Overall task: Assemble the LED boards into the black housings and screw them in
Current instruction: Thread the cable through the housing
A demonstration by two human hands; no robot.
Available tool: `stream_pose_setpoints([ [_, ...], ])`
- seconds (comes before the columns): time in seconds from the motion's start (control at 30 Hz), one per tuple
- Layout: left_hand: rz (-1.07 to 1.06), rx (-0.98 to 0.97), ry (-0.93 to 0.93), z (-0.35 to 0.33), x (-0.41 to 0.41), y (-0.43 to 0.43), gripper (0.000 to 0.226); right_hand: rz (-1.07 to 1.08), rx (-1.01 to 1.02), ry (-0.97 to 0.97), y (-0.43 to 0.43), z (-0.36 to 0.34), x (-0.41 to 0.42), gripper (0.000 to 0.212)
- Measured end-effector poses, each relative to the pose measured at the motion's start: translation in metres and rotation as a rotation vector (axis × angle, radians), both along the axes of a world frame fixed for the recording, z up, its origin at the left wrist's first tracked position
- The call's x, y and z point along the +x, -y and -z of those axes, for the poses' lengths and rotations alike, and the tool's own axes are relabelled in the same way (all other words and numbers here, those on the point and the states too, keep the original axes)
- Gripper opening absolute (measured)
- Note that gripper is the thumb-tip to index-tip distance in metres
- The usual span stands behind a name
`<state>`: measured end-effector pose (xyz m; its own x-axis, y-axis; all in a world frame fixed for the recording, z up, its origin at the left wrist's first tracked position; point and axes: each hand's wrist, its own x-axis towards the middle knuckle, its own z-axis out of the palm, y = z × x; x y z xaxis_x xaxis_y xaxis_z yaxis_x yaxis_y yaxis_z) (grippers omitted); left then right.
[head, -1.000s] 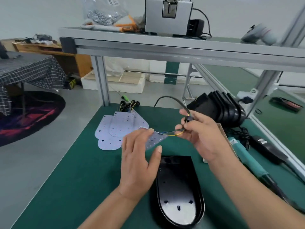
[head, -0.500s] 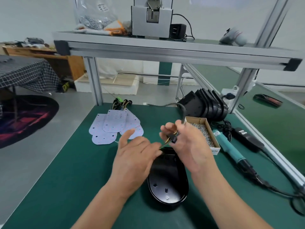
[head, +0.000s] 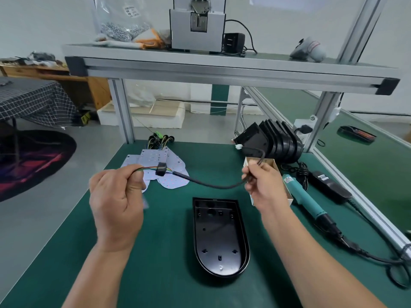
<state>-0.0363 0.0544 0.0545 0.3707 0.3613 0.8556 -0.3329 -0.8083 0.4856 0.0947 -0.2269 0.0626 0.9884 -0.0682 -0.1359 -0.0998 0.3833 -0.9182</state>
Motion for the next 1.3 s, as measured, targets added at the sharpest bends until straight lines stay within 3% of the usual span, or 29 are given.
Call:
stream_pose_setpoints([
  [0.13, 0.103, -0.047, -0.065, -0.025, -0.001, 0.011, 0.025, -0.114, -0.072, 0.065, -0.018, 0.003, -0.023, 0.005],
  [0.3, 0.285, -0.023, -0.507, -0.052, 0.009, 0.022, 0.024, -0.286, 0.000, 0.095, -0.043, -0.013, -0.044, 0.008],
  [0.37, 0.372, 0.005, -0.672, -0.056, 0.016, 0.036, 0.014, -0.323, 0.070, 0.102, -0.053, -0.017, -0.048, 0.009],
  [0.47, 0.358, 0.116, -0.781, -0.059, 0.023, 0.059, 0.019, -0.324, 0.160, 0.103, -0.062, -0.017, -0.050, 0.008],
  [0.7, 0.171, 0.272, -0.800, -0.038, 0.035, 0.089, 0.027, -0.222, 0.294, 0.058, -0.057, -0.007, -0.046, 0.012],
  [0.83, 0.190, 0.388, -0.848, -0.029, 0.040, 0.094, 0.028, -0.214, 0.250, 0.067, -0.048, 0.001, -0.041, 0.009],
  [0.93, 0.210, 0.408, -0.850, -0.024, 0.036, 0.094, 0.031, -0.069, 0.321, 0.061, -0.027, -0.004, -0.027, 0.010],
  [1.07, 0.280, 0.193, -0.699, -0.019, 0.033, 0.092, 0.023, 0.162, 0.442, 0.091, 0.016, -0.016, -0.008, 0.026],
  [1.2, 0.249, 0.103, -0.719, -0.015, 0.032, 0.096, 0.022, 0.428, 0.630, 0.091, 0.060, -0.018, 0.003, 0.018],
  [1.3, 0.296, 0.034, -0.710, -0.015, 0.034, 0.092, 0.019, 0.482, 0.477, 0.091, 0.073, -0.009, -0.001, 0.012],
])
